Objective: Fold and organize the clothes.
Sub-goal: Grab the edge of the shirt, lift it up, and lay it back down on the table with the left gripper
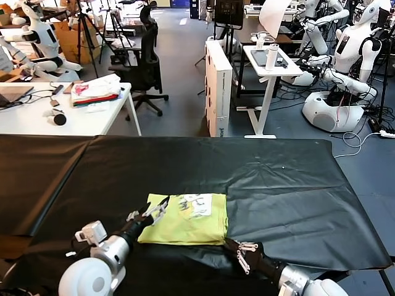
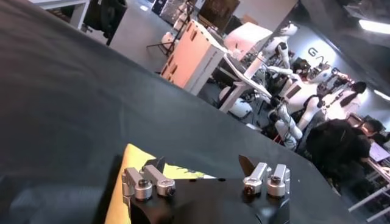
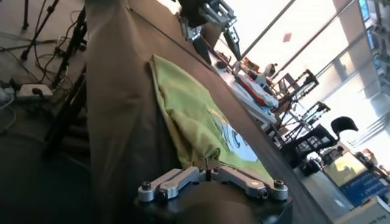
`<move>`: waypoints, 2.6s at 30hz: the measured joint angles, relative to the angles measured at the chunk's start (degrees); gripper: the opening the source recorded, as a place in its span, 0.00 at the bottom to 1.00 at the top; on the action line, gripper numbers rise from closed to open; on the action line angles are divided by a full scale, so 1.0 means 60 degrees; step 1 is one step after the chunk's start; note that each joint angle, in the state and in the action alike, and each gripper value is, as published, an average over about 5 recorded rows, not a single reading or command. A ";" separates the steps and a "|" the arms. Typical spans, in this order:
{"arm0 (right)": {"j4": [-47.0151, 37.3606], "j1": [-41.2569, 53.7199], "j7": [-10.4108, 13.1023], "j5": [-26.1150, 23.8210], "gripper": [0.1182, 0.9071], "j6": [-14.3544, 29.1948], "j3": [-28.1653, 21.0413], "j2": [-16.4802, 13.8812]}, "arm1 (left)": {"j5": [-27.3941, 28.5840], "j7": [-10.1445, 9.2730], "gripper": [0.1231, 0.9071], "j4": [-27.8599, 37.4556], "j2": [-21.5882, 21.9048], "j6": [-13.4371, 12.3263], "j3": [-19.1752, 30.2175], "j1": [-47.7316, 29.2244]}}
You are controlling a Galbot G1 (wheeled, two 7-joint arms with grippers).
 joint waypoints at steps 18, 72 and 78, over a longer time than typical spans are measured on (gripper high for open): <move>0.1161 -0.2109 0.1906 0.4423 1.00 -0.1570 0.1407 0.1005 | 0.1721 0.1119 1.00 0.1134 -0.0002 -0.2918 0.0142 0.0033; 0.1512 -0.2046 0.2056 0.5032 1.00 -0.1791 0.1671 0.1568 | 0.1096 0.1647 0.08 0.2182 -0.0560 -0.4198 0.0073 0.1123; 0.1420 -0.1966 0.2076 0.4920 1.00 -0.1747 0.1639 0.1660 | 0.0930 0.1550 0.09 0.1890 -0.0418 -0.3964 -0.0142 0.1154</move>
